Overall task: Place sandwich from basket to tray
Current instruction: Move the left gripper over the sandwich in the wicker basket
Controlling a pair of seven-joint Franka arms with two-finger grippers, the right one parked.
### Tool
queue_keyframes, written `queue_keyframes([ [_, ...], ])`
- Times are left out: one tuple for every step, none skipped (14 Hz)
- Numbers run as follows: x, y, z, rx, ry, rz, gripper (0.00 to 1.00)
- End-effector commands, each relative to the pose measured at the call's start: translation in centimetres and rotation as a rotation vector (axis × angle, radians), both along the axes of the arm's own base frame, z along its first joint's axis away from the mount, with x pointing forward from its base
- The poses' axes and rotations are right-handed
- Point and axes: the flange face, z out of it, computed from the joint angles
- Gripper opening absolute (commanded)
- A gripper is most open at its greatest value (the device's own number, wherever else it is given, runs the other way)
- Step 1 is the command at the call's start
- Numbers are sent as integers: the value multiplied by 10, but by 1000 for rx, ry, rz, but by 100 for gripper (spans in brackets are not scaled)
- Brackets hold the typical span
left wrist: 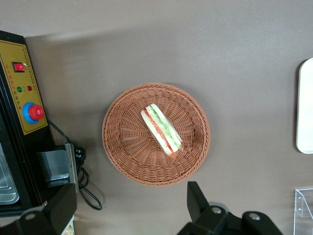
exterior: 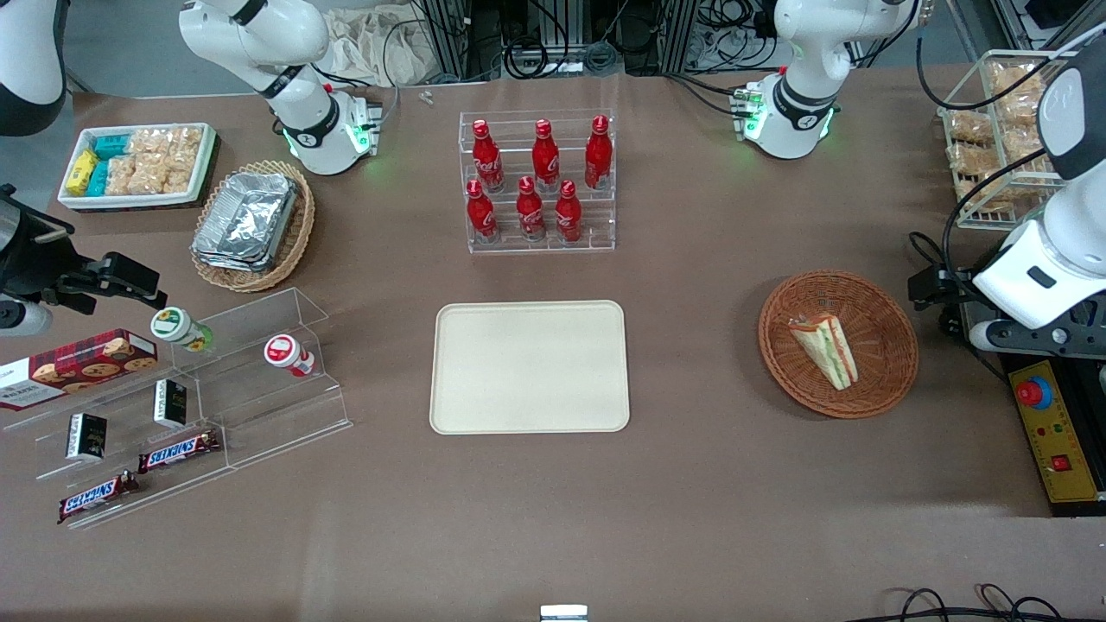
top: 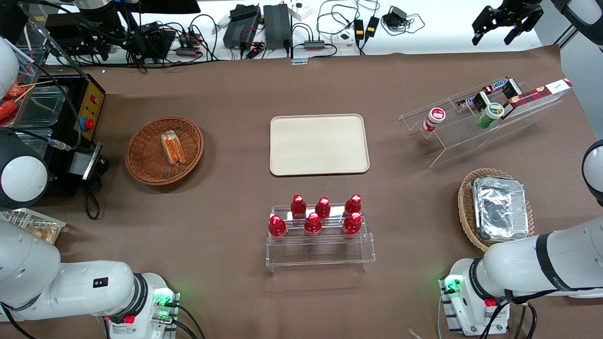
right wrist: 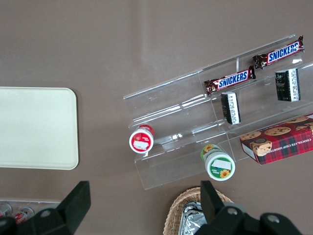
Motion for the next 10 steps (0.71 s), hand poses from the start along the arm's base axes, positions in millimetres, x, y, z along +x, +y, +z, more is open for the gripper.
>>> queue_keyframes([
  [-10,-2,-15,-20,17,-5,100],
  [-18,-4,-28,-16,4,-11,100],
  [-26,-4,-41,-14,-22,-14,100],
  [-34,-4,-57,-11,-47,-15,100],
  [-40,-5,-75,-22,-48,-12,100],
  [-41,-6,-91,-50,-26,-1,100],
  [-40,-8,-106,-65,0,7,100],
  [-34,-8,-123,-66,11,28,100],
  [-31,-7,-139,-65,13,55,100],
  [-33,-7,-156,-65,26,63,100],
])
